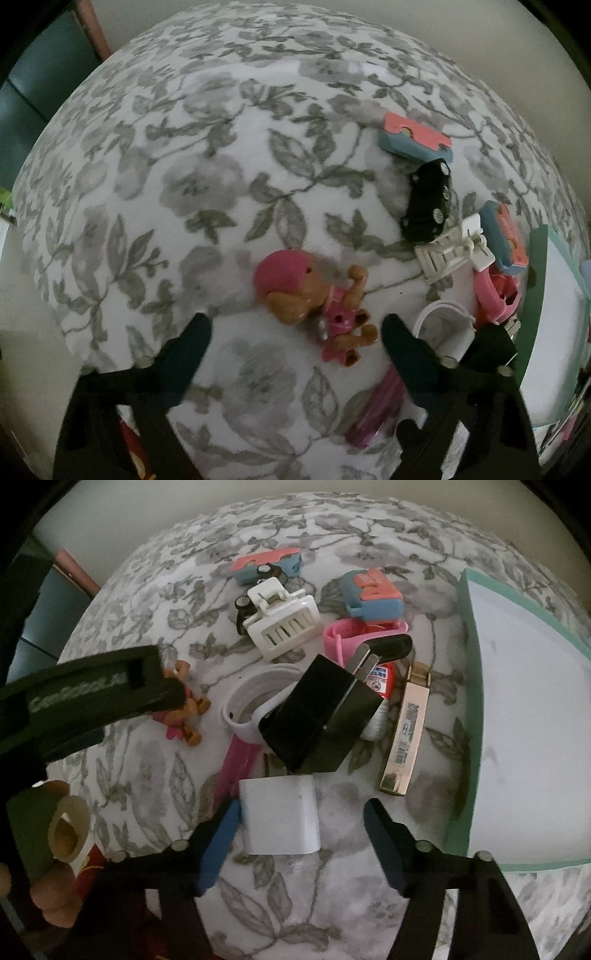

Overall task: Organize rigid objects
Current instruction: 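Grasp the doll figure with the left tool while the right tool grasps the white charger cube, then carry the doll and white cube into the tray and open both tools, then grasp the pink lip balm with the left tool while the right tool grasps the black charger, then carry the lip balm and black charger into the tray and lower them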

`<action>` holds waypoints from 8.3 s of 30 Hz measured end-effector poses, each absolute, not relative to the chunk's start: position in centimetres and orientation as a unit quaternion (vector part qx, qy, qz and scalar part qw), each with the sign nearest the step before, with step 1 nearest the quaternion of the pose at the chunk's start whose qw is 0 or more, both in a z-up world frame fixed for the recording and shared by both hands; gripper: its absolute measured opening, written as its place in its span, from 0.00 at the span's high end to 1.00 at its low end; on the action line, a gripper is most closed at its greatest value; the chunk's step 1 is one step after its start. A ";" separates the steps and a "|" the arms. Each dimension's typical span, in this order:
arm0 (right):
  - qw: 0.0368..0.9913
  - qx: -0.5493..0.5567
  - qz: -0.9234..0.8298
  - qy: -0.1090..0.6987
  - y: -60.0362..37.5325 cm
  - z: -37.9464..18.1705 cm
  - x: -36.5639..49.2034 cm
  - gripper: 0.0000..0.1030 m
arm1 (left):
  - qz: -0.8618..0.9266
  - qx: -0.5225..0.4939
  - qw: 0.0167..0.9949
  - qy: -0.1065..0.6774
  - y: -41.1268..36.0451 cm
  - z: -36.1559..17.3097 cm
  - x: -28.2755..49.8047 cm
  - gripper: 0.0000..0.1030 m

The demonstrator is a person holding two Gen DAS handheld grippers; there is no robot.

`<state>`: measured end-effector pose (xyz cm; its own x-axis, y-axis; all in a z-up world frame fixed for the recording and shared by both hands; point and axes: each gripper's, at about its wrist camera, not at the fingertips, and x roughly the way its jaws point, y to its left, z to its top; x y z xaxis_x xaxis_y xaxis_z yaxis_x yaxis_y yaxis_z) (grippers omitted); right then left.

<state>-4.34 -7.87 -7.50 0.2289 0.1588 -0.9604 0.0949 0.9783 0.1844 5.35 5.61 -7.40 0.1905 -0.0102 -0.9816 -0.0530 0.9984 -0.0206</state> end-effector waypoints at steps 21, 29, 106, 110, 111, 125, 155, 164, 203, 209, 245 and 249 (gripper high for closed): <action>0.781 0.032 0.007 0.624 -5.1 -8.9 -3.7 0.55 | -0.014 -0.012 0.777 0.630 4.3 -8.1 5.2 0.63; 0.776 0.083 0.016 0.625 -7.5 -7.8 -4.2 0.56 | -0.030 -0.029 0.780 0.624 4.2 -6.5 4.3 0.64; 0.797 0.235 -0.258 0.492 -29.7 -2.5 -10.1 0.12 | -0.116 -0.030 0.852 0.510 -5.5 1.3 3.4 0.07; 0.806 0.229 -0.252 0.484 -29.3 -2.4 -9.9 0.00 | -0.087 -0.048 0.865 0.491 -3.1 1.9 3.8 0.07; 0.810 0.226 -0.249 0.480 -29.1 -2.3 -9.8 0.00 | -0.081 -0.052 0.868 0.487 -2.6 2.1 3.8 0.07; 0.862 0.219 -0.119 0.440 -22.4 0.1 -7.2 0.00 | -0.016 -0.026 0.861 0.508 3.5 2.3 4.0 0.07; 0.818 0.218 0.026 0.532 -12.7 -4.3 -3.0 0.32 | -0.065 0.022 0.757 0.649 3.0 -5.4 -1.1 0.13; 0.806 0.202 0.019 0.556 -12.1 -6.0 -2.0 0.40 | -0.096 0.047 0.724 0.682 -0.4 -7.8 -1.5 0.36; 0.807 0.296 0.008 0.511 -16.3 -3.6 -3.4 0.57 | -0.092 -0.015 0.813 0.575 2.0 -1.5 0.4 0.83; 0.804 0.326 0.007 0.497 -17.8 -2.9 -4.1 0.57 | -0.096 -0.003 0.821 0.563 1.4 -0.7 0.2 0.83; 0.795 0.407 -0.206 0.400 -32.9 -1.5 -11.5 0.57 | -0.270 0.108 0.787 0.545 -15.1 0.0 -2.7 0.83; 0.784 0.409 -0.247 0.397 -34.6 -2.0 -12.8 0.57 | -0.286 0.122 0.786 0.534 -16.0 -0.4 -4.1 0.83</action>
